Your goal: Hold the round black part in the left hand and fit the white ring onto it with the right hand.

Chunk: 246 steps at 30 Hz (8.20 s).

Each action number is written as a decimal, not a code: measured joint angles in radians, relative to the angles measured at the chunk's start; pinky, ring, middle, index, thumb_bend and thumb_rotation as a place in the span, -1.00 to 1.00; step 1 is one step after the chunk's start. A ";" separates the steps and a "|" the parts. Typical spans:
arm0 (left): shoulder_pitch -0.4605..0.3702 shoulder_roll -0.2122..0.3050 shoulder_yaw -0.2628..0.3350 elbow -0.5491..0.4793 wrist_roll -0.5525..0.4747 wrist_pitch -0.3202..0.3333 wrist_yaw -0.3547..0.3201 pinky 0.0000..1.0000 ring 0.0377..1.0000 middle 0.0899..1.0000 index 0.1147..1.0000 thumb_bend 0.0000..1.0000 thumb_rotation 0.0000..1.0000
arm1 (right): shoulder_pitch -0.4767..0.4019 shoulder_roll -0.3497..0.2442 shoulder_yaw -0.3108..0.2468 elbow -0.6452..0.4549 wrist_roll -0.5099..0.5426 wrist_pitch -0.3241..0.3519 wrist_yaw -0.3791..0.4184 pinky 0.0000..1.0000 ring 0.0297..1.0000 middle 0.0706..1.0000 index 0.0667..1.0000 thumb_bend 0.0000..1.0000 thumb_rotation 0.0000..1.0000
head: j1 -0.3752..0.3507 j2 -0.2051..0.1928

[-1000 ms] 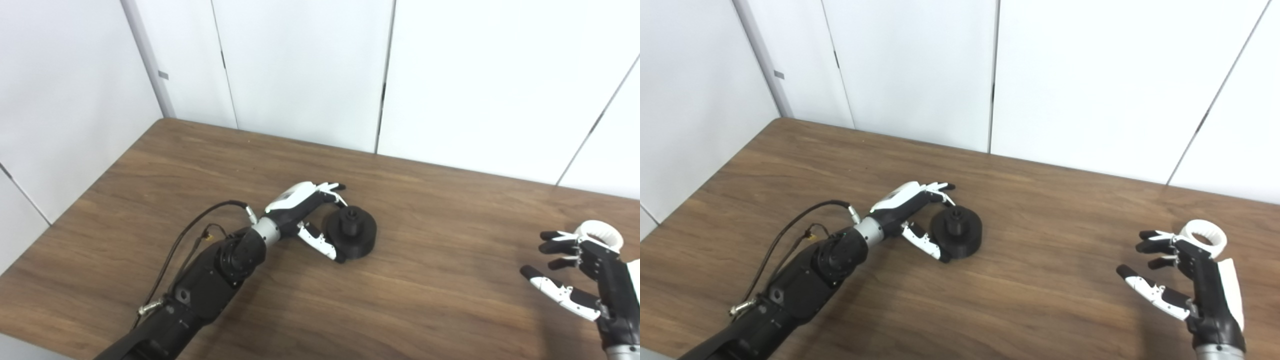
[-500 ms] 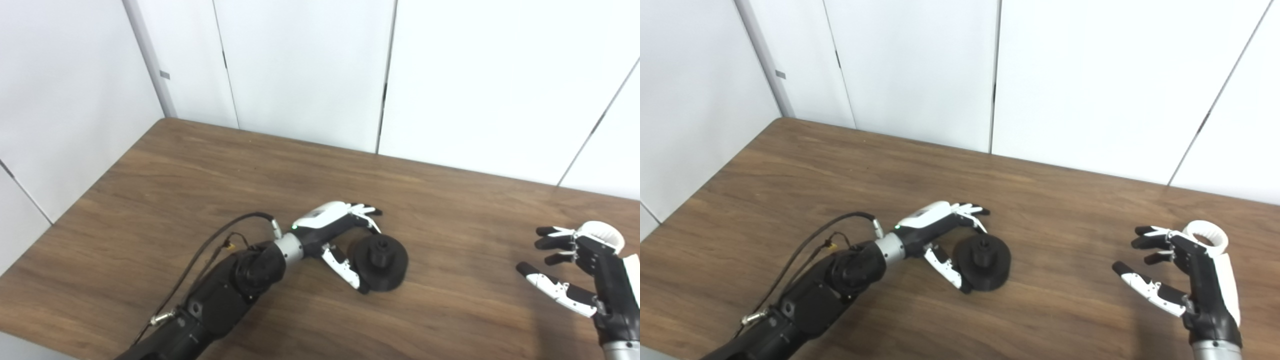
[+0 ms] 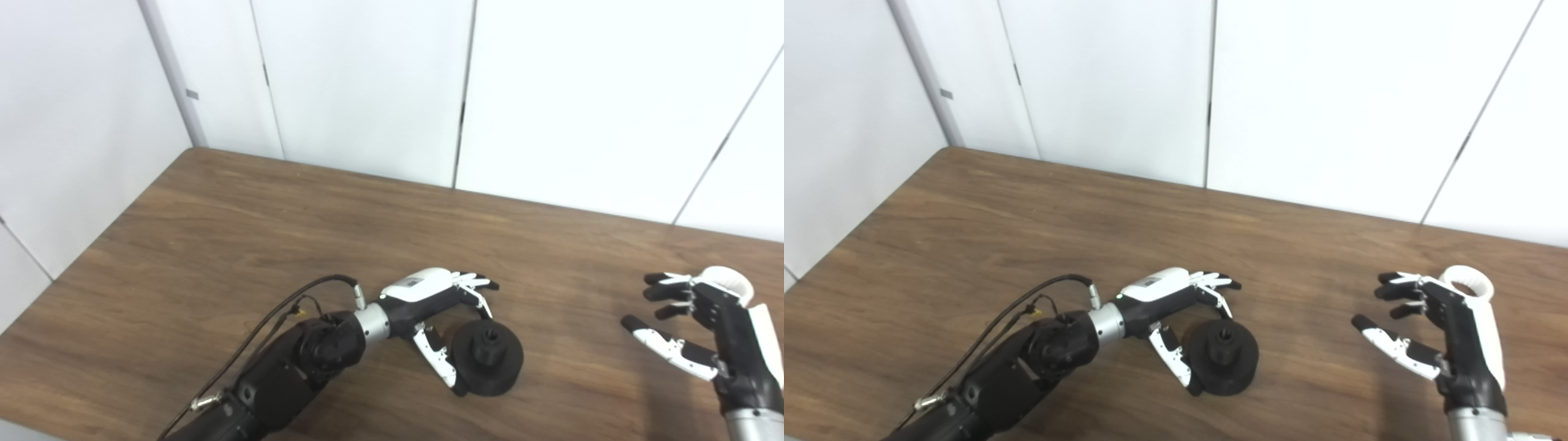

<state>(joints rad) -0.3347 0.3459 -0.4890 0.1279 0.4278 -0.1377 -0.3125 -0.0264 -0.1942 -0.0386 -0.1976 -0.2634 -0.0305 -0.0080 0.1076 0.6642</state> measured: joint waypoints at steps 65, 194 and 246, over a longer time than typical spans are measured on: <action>0.041 0.103 0.073 0.052 -0.165 -0.236 -0.100 0.91 1.00 0.92 -0.15 0.04 -0.86 | -0.561 -0.455 0.253 0.403 -0.543 0.416 0.435 0.61 0.84 0.83 0.61 0.73 0.38 | -0.678 -0.121; 0.052 0.001 0.059 -0.044 -0.066 -0.062 -0.090 0.87 1.00 0.94 -0.15 0.04 -0.85 | -0.435 -0.450 0.277 0.033 -0.267 0.218 0.525 0.40 0.59 0.52 -0.11 0.04 -0.73 | -0.132 0.074; 0.022 -0.041 0.030 -0.021 -0.025 -0.036 -0.053 0.80 1.00 0.93 -0.16 0.04 -0.85 | -0.370 -0.322 0.405 -0.224 -0.212 0.178 0.715 0.49 0.64 0.53 -0.11 0.03 -0.71 | -0.092 0.103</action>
<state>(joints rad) -0.3127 0.3047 -0.4594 0.1064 0.4027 -0.1735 -0.3652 -0.3966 -0.5161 0.3661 -0.4214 -0.4753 0.1478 0.7074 0.0153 0.7670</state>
